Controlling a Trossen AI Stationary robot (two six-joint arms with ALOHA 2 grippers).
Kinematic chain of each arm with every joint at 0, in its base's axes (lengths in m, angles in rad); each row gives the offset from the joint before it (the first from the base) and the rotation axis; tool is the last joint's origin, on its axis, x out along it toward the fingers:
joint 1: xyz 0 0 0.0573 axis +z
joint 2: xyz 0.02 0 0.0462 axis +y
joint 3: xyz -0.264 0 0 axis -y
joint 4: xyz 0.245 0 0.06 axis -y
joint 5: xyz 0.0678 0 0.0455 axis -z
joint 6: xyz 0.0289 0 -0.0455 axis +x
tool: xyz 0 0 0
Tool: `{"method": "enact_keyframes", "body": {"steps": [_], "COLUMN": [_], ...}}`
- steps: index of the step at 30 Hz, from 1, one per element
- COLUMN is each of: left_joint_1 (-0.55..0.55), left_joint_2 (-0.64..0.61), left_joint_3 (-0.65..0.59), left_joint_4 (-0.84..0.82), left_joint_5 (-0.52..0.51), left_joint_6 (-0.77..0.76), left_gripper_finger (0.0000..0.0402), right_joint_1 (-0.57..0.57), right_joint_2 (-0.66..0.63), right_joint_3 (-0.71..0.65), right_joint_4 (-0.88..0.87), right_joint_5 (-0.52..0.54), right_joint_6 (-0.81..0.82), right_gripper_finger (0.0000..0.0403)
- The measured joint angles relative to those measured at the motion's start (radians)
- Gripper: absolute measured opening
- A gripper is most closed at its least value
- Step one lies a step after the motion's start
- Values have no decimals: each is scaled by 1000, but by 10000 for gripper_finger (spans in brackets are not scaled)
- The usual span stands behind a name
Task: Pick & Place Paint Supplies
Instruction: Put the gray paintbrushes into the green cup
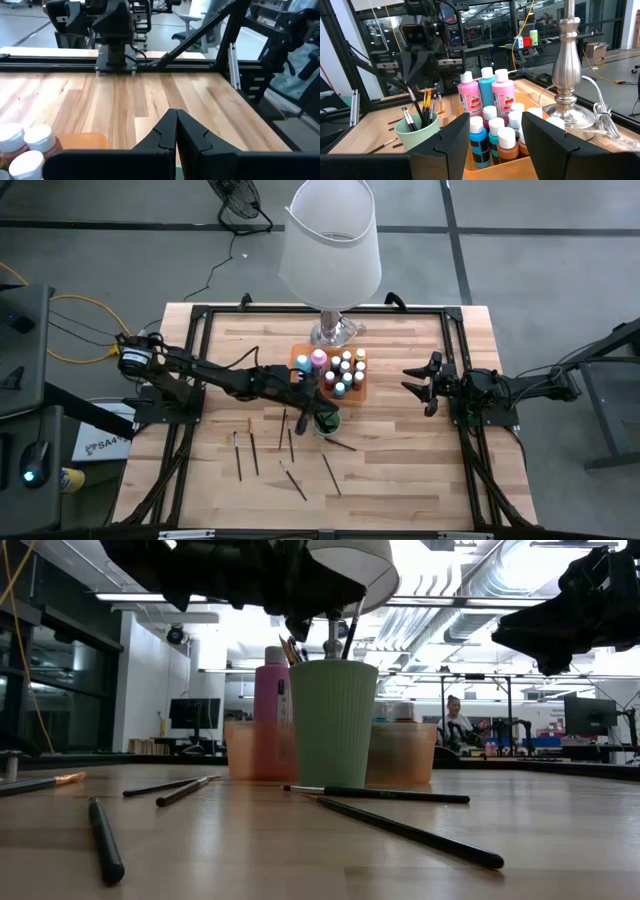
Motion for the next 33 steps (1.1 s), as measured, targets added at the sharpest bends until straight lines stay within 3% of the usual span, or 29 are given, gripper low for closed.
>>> {"method": "enact_keyframes", "body": {"steps": [10, 21, 26, 33], "left_joint_1": [-2, -2, -2, -2], "left_joint_2": [-1, -12, -85, -305], "left_joint_3": [0, 0, 0, 1], "left_joint_4": [-89, -33, -60, -391], "left_joint_5": [-9, -35, -29, -77], "left_joint_6": [-27, -19, 15, -25], "left_gripper_finger": [8, 100, 115, 116], "right_joint_1": [0, 0, 0, 0], "right_joint_2": [0, 0, 0, 0], "right_joint_3": [0, 0, 0, 0], "right_joint_4": [0, 0, 0, 0], "right_joint_5": [0, 0, 0, 0], "right_joint_6": [0, 0, 0, 0], "right_gripper_finger": [174, 174, 174, 174]}}
